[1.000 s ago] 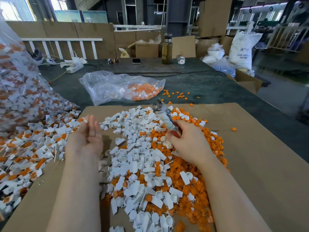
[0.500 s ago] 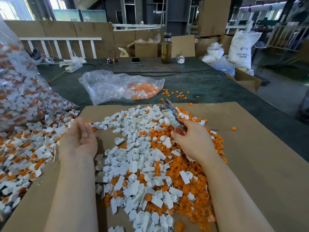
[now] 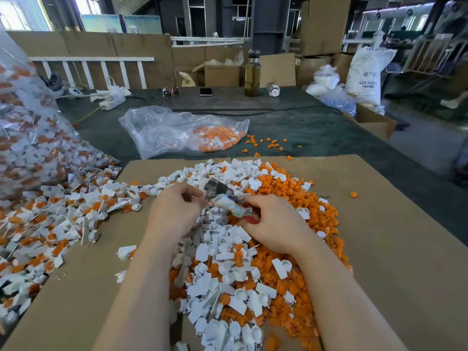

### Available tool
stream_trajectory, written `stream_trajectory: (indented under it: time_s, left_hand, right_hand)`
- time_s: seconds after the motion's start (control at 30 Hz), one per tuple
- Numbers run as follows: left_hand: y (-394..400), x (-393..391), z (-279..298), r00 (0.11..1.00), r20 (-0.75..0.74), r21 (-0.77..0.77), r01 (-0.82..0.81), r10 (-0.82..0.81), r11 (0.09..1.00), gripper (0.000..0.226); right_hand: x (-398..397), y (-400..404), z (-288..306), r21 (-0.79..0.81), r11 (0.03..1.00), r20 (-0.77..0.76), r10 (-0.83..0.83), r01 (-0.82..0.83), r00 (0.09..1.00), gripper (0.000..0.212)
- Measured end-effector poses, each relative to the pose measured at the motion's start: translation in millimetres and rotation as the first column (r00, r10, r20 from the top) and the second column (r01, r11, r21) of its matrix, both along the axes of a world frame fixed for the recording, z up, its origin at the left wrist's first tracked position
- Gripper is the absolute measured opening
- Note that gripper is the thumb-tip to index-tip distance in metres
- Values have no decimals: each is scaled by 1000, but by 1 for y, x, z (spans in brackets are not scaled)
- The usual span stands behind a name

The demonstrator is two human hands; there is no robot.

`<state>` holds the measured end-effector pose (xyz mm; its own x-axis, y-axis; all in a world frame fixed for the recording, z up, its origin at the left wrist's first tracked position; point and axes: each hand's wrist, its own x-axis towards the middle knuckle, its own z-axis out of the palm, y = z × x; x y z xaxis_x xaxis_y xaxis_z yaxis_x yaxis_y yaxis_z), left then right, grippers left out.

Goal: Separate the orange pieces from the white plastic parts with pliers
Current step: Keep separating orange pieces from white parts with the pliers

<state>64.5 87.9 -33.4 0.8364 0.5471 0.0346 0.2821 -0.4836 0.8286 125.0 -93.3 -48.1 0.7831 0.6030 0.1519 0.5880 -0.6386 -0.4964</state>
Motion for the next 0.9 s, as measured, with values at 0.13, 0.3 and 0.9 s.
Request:
stream_trajectory:
  time_s: [0.13,0.3,0.9]
  left_hand:
    - [6,-3,4,984,-120,-11,131,-131,991,20]
    - [10,-6,3,958,-239,186,202,-155,962,17]
    - [-4,-3,6,991,130,-303,52,-13,952,10]
  right_hand:
    - [-2,2,3,-38,999,-14,9,-10,1000,19]
    - [-2,3,3,-51,999,-9,7,-8,1000,7]
    - [4,0,6,358,891,-76,-270,279,960,27]
